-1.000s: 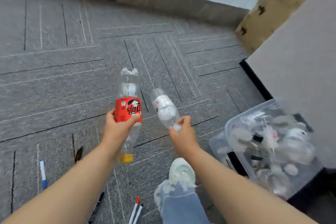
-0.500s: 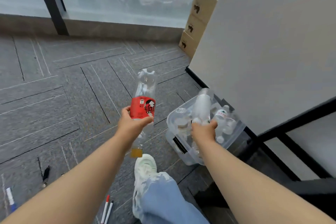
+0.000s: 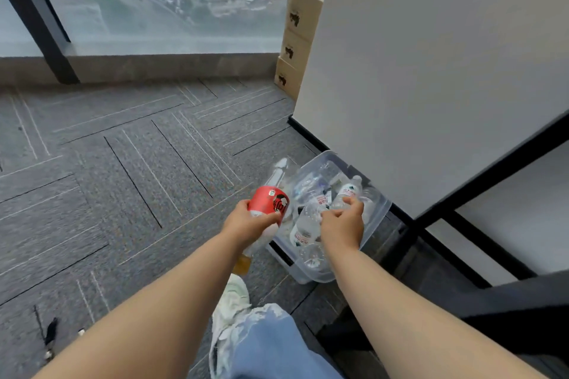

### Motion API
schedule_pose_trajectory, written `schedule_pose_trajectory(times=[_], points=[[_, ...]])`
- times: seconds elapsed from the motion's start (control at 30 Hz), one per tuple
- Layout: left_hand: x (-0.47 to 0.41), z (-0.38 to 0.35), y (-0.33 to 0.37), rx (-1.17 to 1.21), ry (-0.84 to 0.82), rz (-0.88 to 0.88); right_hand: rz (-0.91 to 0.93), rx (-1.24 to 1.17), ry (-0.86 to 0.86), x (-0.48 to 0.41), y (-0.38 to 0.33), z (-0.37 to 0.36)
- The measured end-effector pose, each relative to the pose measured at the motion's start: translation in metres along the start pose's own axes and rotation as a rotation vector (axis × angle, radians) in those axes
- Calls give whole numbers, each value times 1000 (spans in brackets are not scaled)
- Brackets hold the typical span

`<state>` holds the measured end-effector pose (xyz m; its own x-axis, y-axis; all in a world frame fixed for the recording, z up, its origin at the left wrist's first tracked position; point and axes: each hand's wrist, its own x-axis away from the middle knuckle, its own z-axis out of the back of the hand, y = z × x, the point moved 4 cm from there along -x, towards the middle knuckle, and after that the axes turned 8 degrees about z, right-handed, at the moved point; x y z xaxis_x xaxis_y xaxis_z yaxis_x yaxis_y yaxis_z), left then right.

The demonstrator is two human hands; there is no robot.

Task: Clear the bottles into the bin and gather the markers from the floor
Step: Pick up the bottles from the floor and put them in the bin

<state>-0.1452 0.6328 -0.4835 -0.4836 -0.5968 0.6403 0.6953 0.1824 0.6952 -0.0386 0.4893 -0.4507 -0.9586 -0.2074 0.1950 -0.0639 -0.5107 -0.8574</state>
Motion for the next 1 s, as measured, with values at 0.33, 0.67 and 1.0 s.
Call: schedule_pose_trajectory(times=[0.33,0.67,1.0], points=[[-11,-21,69,-162,120,-326,119,36,63,-1,-11,23],[37,34,-4,-242,193,-259,139,72,-145,42,-15,-15],[117,115,-68,-136,359,-178,271,28,-355,126,-53,-66]])
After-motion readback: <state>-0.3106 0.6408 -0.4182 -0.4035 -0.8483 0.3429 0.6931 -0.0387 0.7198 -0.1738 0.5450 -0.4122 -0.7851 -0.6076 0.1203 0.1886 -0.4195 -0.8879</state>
